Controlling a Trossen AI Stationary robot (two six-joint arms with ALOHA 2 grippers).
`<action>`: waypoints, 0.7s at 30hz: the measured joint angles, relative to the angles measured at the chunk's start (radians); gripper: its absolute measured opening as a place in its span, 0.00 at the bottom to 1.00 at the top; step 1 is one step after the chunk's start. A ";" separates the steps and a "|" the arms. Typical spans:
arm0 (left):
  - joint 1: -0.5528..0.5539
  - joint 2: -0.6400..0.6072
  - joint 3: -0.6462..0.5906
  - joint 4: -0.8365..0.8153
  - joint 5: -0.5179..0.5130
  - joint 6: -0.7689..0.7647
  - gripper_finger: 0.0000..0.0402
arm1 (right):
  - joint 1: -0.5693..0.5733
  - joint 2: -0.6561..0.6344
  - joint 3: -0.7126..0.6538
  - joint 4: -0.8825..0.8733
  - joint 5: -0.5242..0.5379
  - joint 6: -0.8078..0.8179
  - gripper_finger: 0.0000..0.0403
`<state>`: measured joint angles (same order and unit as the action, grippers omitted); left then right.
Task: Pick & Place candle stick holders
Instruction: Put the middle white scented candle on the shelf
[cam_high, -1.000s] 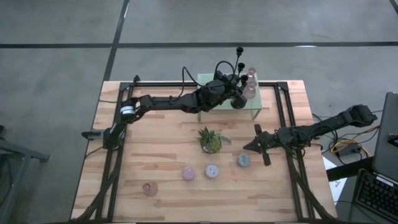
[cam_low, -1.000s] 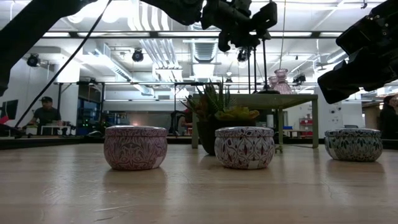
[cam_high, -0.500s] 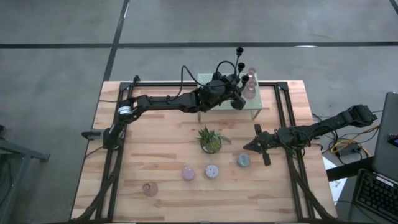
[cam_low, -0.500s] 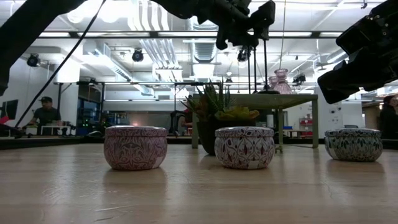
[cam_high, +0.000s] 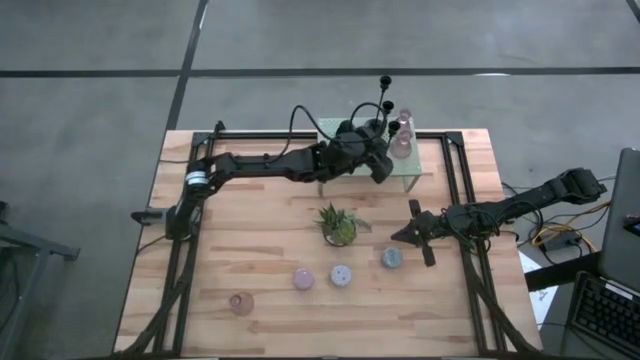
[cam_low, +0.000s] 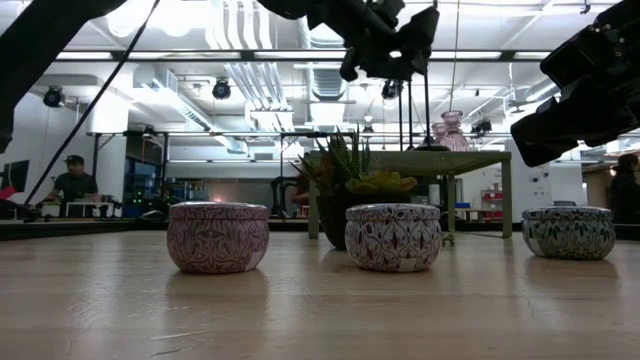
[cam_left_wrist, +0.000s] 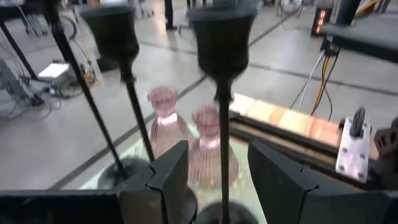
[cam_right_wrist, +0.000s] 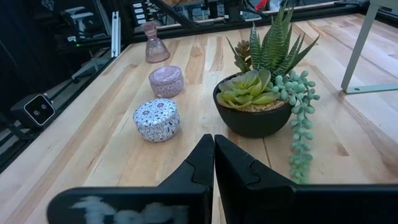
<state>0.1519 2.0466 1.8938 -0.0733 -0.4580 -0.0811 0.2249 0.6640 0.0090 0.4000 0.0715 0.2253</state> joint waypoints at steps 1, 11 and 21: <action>-0.002 -0.004 0.000 -0.019 0.000 -0.007 0.42 | 0.000 0.000 0.000 0.000 0.000 0.000 0.02; -0.033 -0.042 0.000 -0.218 0.001 -0.073 0.42 | 0.000 0.000 0.000 0.000 0.000 0.000 0.02; -0.092 -0.080 -0.001 -0.269 0.013 -0.124 0.42 | 0.000 0.000 0.000 -0.001 0.000 0.000 0.02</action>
<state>0.0600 1.9663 1.8932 -0.3418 -0.4452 -0.2052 0.2246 0.6640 0.0090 0.3995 0.0719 0.2253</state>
